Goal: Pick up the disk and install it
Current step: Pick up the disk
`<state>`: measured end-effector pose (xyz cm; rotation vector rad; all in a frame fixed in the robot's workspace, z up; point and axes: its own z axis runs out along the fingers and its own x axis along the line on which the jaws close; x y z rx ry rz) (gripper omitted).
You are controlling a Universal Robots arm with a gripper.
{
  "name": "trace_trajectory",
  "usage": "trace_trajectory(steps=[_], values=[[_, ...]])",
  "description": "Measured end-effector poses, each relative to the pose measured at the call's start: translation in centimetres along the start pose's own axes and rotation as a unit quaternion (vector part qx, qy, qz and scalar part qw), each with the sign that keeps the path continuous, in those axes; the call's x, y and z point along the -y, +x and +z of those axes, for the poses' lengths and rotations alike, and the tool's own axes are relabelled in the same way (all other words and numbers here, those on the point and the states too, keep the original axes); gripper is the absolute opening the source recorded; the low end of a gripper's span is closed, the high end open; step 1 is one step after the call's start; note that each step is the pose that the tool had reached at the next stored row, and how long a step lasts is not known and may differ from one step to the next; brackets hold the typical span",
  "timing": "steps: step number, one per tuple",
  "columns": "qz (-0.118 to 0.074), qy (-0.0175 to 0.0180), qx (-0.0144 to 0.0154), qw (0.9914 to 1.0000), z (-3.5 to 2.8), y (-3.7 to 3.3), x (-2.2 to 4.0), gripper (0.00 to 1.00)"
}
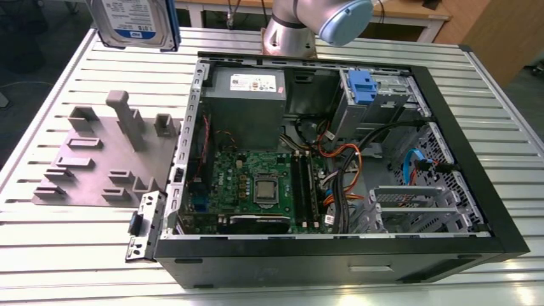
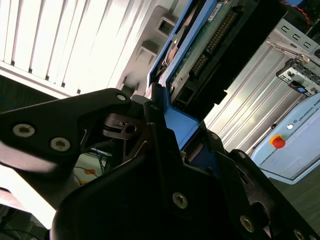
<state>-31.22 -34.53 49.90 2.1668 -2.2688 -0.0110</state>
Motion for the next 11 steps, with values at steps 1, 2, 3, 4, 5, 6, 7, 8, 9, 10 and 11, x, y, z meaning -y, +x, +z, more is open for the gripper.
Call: trace_trajectory(steps=[1,2,3,4,5,6,7,8,9,10,11], values=[[0.0,0.0,0.0,1.0,0.0,0.0,0.05,0.36],[0.0,0.0001,0.0,1.0,0.0,0.0,0.1,0.36],[0.0,0.0001,0.0001,1.0,0.01,-0.01,0.17,0.36],[0.0,0.0001,0.0,1.0,0.01,-0.01,0.25,0.36],[0.0,0.0,0.0,1.0,0.0,-0.01,0.34,0.36],[0.0,0.0,0.0,1.0,0.0,-0.02,0.43,0.36],[0.0,0.0001,0.0,1.0,0.0,-0.02,0.53,0.36],[0.0,0.0001,0.0,1.0,0.0,-0.03,0.62,0.36],[0.0,0.0,0.0,1.0,0.0,-0.03,0.71,0.36],[0.0,0.0,0.0,1.0,0.0,-0.03,0.81,0.36],[0.0,0.0001,0.0,1.0,0.0,-0.04,0.91,0.36]])
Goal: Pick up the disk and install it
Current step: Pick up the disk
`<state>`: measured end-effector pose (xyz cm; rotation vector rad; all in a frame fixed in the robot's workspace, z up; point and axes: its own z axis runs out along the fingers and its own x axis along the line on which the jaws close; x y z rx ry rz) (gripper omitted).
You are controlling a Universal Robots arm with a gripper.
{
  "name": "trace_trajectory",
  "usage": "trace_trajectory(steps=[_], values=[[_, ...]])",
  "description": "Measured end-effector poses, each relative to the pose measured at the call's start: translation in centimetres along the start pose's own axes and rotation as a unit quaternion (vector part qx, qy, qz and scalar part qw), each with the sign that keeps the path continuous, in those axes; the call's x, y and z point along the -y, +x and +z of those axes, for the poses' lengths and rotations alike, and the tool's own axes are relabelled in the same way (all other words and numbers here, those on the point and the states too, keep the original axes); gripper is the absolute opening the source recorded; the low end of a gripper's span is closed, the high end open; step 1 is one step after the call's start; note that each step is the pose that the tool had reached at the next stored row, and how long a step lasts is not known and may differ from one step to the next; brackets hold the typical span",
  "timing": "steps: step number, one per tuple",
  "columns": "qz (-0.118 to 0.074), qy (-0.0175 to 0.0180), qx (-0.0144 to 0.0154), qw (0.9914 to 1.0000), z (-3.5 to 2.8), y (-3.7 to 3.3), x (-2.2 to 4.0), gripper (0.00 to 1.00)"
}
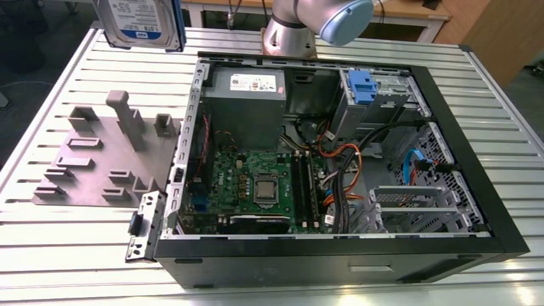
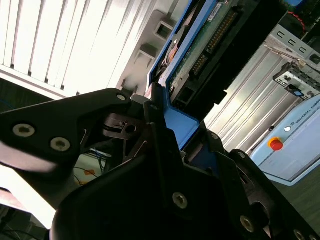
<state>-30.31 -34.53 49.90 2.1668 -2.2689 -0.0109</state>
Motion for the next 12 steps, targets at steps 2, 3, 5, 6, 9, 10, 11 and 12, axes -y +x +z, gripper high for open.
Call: trace_trajectory(steps=[2,3,5,6,9,10,11,12], values=[[0.0,0.0,0.0,1.0,0.0,-0.01,0.2,0.36],[0.0,0.0,0.0,1.0,0.0,-0.02,0.3,0.36],[0.0,0.0,0.0,1.0,0.0,-0.02,0.49,0.36],[0.0,0.0,0.0,1.0,0.0,-0.03,0.59,0.36],[0.0,0.0,0.0,1.0,-0.01,-0.04,0.88,0.36],[0.0,0.0,0.0,1.0,-0.01,-0.04,0.96,0.36],[0.0,0.0,0.0,1.0,-0.01,-0.05,1.04,0.36],[0.0,0.0,0.0,1.0,-0.01,-0.05,1.1,0.36]])
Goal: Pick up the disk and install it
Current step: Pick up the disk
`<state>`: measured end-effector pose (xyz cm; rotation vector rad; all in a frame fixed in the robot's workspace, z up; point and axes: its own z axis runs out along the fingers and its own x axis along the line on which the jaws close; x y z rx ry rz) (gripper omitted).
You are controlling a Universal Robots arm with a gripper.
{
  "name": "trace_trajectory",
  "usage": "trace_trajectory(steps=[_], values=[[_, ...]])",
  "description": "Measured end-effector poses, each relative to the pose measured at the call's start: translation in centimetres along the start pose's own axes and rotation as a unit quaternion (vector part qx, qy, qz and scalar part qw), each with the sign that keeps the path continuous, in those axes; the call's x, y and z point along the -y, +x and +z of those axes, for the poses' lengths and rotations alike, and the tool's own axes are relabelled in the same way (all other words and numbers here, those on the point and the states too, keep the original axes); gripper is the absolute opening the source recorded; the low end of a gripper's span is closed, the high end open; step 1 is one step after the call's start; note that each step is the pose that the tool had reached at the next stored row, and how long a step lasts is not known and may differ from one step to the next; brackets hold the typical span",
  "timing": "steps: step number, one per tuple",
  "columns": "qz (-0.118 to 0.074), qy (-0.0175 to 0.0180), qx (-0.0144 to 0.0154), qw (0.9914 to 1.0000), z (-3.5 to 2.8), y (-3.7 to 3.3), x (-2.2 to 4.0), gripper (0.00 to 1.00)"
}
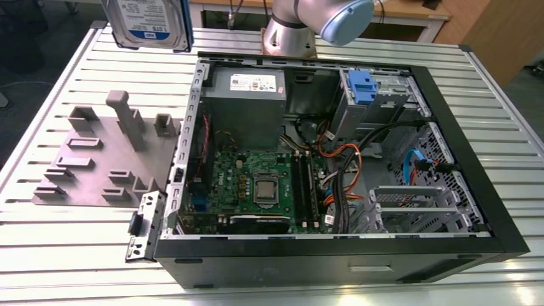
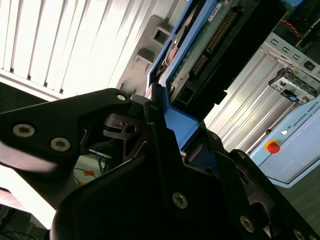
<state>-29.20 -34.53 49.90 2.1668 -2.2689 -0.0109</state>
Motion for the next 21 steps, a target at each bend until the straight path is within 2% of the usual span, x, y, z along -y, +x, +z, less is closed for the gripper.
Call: trace_trajectory(steps=[9,17,21], values=[[0.0,0.0,0.0,1.0,-0.01,-0.03,0.54,0.36],[0.0,0.0,0.0,1.0,0.0,-0.01,0.6,0.36],[0.0,0.0,0.0,1.0,0.0,0.45,0.61,0.36]])
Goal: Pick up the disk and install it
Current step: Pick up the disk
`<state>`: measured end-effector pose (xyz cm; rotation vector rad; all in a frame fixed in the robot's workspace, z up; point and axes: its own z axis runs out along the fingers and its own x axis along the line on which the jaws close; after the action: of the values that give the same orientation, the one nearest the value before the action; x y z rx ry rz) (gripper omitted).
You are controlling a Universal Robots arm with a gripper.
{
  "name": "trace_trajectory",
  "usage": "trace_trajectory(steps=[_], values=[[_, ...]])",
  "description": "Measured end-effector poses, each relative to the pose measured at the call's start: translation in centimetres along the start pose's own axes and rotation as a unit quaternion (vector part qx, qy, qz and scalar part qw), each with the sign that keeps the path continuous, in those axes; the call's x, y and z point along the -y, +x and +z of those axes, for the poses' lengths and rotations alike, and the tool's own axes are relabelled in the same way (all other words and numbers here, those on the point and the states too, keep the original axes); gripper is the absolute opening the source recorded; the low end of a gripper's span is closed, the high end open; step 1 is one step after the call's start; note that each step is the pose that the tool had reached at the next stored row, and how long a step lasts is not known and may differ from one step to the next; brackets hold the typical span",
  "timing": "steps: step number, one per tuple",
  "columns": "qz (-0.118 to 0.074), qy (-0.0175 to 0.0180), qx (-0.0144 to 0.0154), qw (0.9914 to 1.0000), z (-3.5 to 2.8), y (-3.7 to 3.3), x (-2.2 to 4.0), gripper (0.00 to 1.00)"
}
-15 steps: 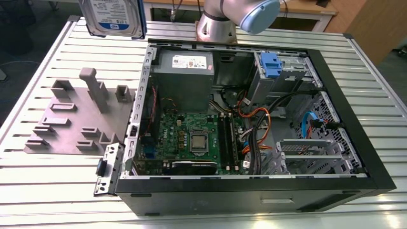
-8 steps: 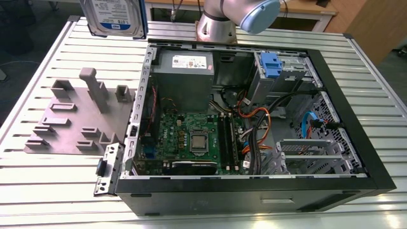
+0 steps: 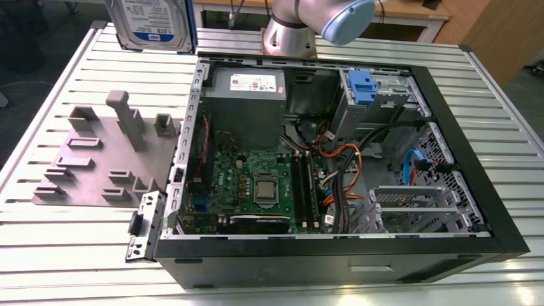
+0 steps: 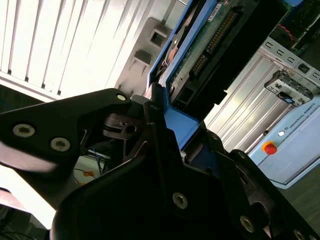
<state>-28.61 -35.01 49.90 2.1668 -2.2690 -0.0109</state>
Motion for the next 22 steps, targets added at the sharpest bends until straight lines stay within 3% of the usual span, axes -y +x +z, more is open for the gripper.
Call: trace_trajectory(steps=[12,22], values=[[0.0,0.0,0.0,1.0,0.0,2.09,0.1,0.36],[0.0,0.0,0.0,1.0,0.0,2.13,0.14,0.36]])
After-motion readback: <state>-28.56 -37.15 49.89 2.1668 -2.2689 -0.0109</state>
